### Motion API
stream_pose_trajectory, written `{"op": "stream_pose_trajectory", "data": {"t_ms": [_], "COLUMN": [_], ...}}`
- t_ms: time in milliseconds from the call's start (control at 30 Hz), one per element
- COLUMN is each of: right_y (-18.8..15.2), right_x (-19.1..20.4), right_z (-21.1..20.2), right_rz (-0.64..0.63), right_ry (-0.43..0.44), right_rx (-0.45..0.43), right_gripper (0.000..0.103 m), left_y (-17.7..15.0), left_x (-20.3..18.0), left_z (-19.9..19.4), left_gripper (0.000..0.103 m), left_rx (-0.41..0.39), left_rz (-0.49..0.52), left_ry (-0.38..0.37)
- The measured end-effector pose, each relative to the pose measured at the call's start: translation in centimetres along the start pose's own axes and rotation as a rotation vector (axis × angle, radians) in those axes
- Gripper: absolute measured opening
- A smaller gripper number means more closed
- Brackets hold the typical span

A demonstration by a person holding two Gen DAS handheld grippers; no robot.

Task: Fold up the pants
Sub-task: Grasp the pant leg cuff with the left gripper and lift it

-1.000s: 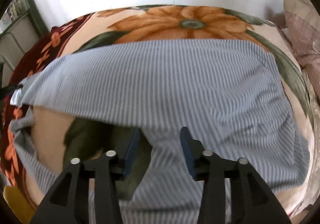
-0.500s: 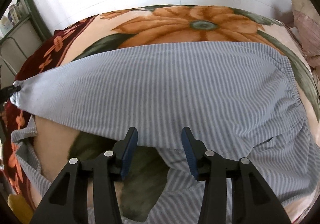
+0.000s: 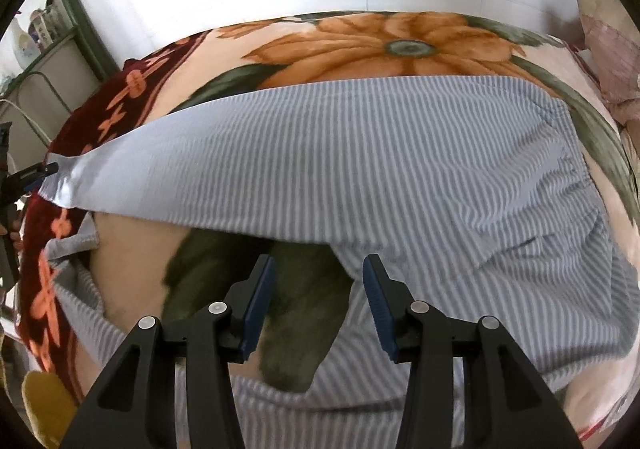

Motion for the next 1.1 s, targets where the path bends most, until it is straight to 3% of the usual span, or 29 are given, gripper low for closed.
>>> {"op": "stream_pose_trajectory", "data": {"t_ms": [133,267,367,600,767,1100], "right_y": [-1.3,-2.7,-3.5,-5.5,-6.7,-8.1], "right_x": [0.2,0.3,0.0,-1.5,-2.8,-3.9], "right_z": [-1.5,-2.8,-3.6,-5.0,-5.2,-3.7], "right_rz": [-0.004,0.004,0.007,0.054,0.083,0.126], "right_ry": [0.005,0.012,0.01,0.016,0.016,0.037], "right_rx": [-0.001,-0.002,-0.001,0.0,0.008,0.047], "right_gripper": [0.047,0.047,0.047,0.047,0.047,0.047], "left_y": [-2.3,-4.9,-6.5,-10.6,-12.5,-14.0], "left_x": [-2.5,-4.6,-6.2,-9.1,-10.3,-10.7], "left_z": [-3.4,-5.9,-7.2,-7.9,-6.2,-2.6], "left_gripper": [0.071,0.071,0.071,0.071,0.071,0.068], "left_rx": [0.022,0.073,0.099,0.174,0.221,0.285], "left_rz": [0.005,-0.053,-0.055,-0.027,0.015,-0.045], "left_ry": [-0.105,-0.225,-0.265,-0.279,-0.202,-0.132]}}
Point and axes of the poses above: each gripper's, at about its wrist camera, not at the fingertips, and z roughly the way its jaws point, x to its left, y to its top, the point moved 5 cm from there along z, roughly the way its jaws point, and after that the axes turned 2 degrees about -z, right-handed, at the moved point
